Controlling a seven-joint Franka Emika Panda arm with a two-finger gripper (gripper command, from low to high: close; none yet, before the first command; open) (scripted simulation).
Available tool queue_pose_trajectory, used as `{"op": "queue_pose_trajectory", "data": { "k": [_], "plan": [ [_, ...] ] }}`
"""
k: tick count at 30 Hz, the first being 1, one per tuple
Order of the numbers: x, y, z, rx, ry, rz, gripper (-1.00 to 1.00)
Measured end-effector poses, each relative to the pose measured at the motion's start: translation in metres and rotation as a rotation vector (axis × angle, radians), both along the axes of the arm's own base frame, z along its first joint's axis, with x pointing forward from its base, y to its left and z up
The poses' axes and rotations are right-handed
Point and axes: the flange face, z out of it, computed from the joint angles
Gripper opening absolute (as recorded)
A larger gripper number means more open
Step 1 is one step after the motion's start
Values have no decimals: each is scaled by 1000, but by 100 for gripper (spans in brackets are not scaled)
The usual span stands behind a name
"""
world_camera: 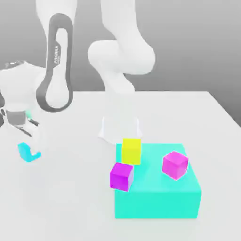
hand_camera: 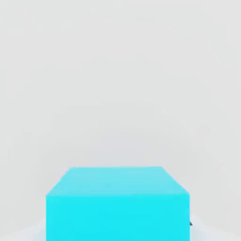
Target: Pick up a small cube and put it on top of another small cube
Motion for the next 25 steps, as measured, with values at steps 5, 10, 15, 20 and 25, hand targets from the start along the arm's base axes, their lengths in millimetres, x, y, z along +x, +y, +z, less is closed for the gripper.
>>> {"op": "queue_pose_trajectory", "data": {
  "k": [5,10,15,20,25],
  "plan": [
    [79,56,29,41,-20,260,-100],
    [150,139,74,62,-28,565,-100],
    [190,248,127,39,-13,889,-100],
    [196,305,121,9,1,1046,-100],
    [195,306,97,7,2,1050,100]
  ]
}}
